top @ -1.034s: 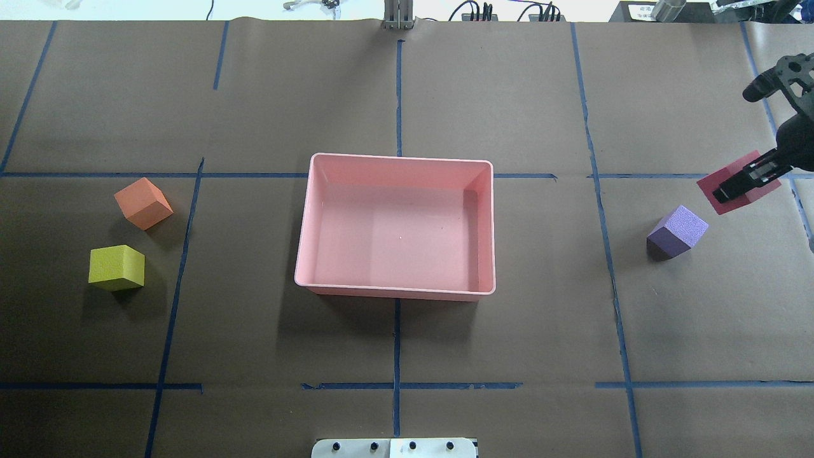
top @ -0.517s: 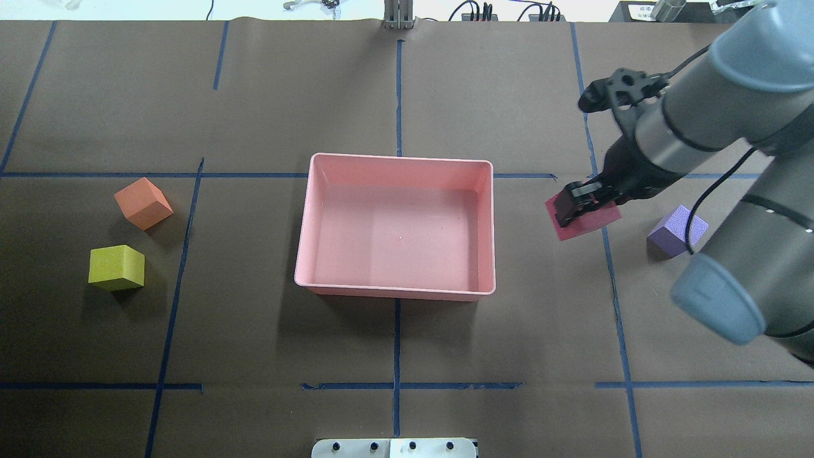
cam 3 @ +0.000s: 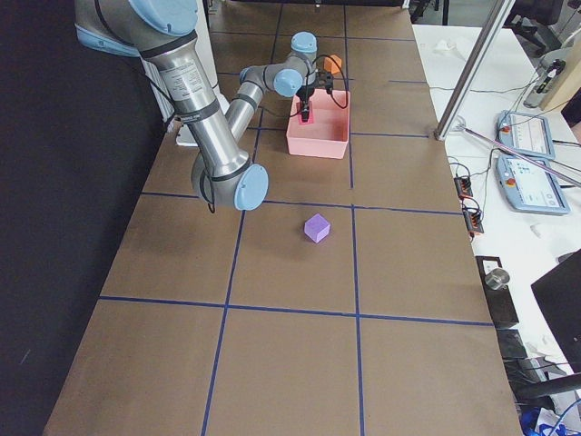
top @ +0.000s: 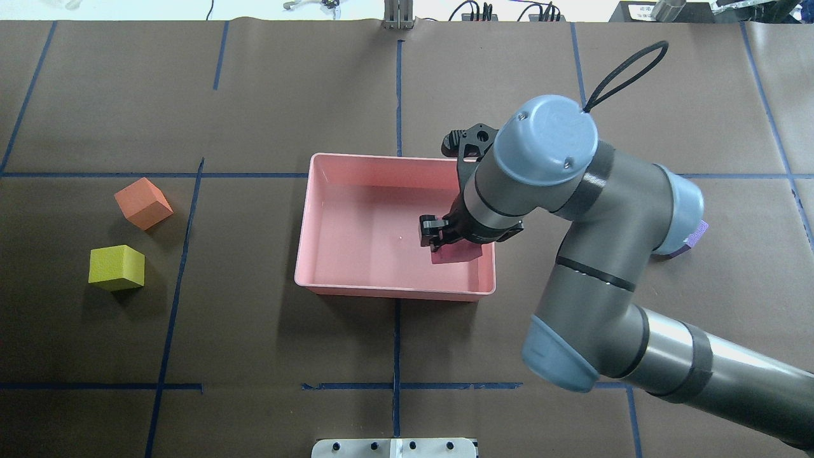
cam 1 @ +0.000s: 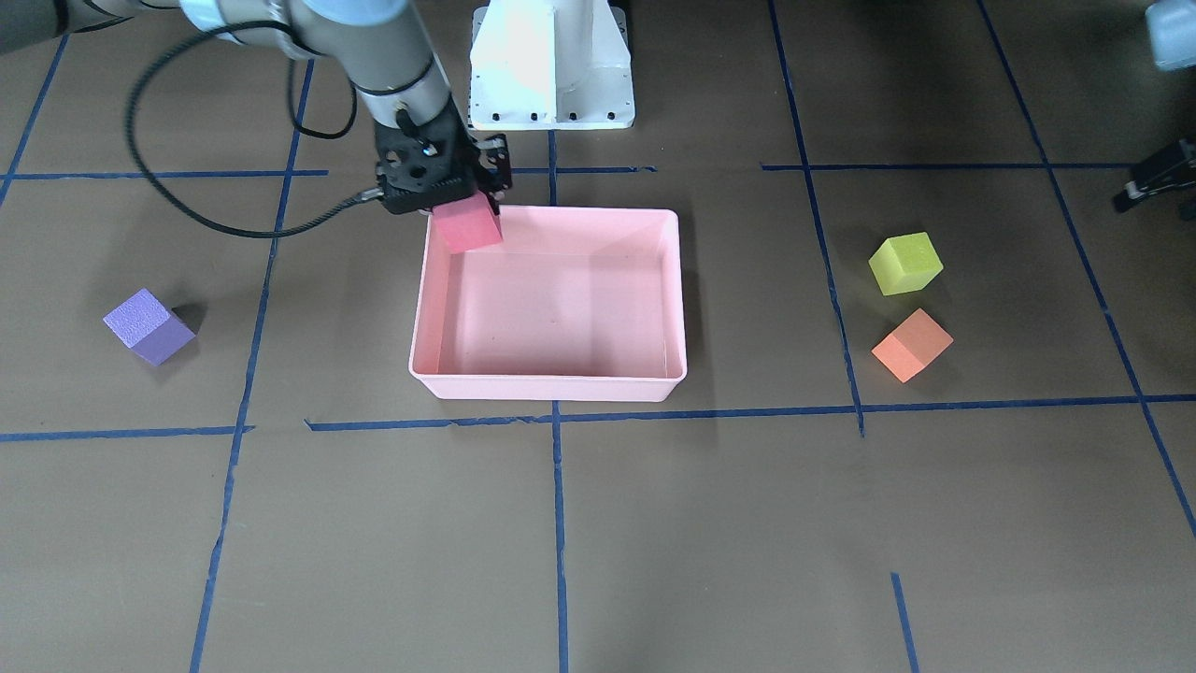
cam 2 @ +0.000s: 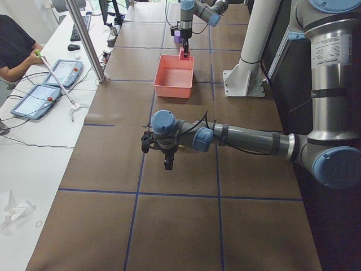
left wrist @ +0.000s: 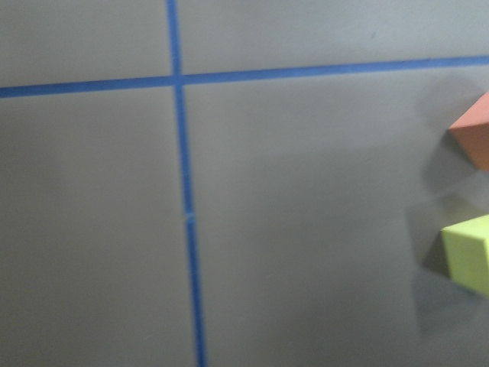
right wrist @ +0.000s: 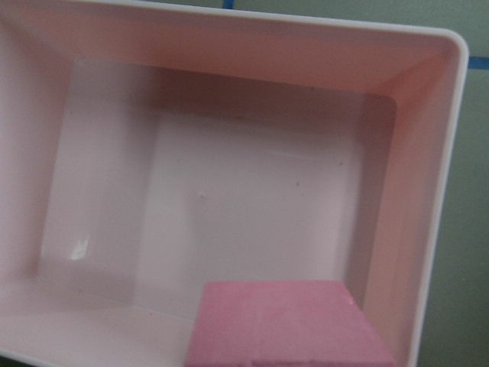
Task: Place blocks into pink bin with both arms
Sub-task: 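Lift the red cube with the right gripper and carry it over the pink bin, then drop the red cube in the bin while the left gripper reaches for yellow cube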
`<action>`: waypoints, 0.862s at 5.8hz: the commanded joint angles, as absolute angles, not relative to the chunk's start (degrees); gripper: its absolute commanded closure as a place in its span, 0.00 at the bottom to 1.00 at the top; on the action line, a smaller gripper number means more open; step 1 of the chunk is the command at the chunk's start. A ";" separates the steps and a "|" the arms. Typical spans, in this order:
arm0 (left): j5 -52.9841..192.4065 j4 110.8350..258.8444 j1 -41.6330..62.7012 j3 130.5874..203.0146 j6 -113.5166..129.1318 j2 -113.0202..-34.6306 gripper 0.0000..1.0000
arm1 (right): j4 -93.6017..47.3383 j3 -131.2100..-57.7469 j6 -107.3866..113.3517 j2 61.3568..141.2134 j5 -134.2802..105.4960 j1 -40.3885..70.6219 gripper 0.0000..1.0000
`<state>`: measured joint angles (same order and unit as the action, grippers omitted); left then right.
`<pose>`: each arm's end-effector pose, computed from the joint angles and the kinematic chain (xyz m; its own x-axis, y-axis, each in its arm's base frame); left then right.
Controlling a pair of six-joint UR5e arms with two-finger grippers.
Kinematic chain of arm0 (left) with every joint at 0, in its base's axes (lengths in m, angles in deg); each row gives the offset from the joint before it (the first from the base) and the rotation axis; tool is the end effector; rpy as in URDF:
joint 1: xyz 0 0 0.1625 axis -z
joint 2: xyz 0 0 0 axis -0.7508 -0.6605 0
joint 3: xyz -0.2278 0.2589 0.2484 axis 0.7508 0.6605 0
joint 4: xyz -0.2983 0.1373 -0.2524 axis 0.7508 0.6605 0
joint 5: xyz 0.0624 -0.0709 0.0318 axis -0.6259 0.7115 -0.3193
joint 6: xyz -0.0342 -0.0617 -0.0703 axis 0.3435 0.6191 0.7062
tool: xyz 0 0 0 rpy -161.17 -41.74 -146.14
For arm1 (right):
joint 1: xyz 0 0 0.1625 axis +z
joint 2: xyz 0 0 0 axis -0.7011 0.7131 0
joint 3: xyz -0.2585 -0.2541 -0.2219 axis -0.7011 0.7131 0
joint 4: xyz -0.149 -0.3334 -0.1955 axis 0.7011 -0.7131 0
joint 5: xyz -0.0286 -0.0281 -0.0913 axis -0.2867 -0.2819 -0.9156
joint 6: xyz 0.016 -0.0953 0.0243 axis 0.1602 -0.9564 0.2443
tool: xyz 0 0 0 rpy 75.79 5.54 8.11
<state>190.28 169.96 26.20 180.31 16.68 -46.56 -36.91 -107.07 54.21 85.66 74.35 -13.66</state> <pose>0.0638 -0.4452 0.5641 0.5837 -0.0021 -0.8120 -0.0156 0.9998 -0.0138 -0.4903 -0.4051 0.1822 0.5893 -0.0580 0.8059 -0.0068 0.9970 0.0768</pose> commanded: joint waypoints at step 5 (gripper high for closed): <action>177.82 182.91 1.89 178.58 55.92 -52.73 0.00 | -31.29 -100.62 63.74 81.31 67.35 -17.10 0.00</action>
<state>178.41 182.89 3.33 178.97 55.45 -51.86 -31.34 -100.07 63.78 81.59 67.55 -17.26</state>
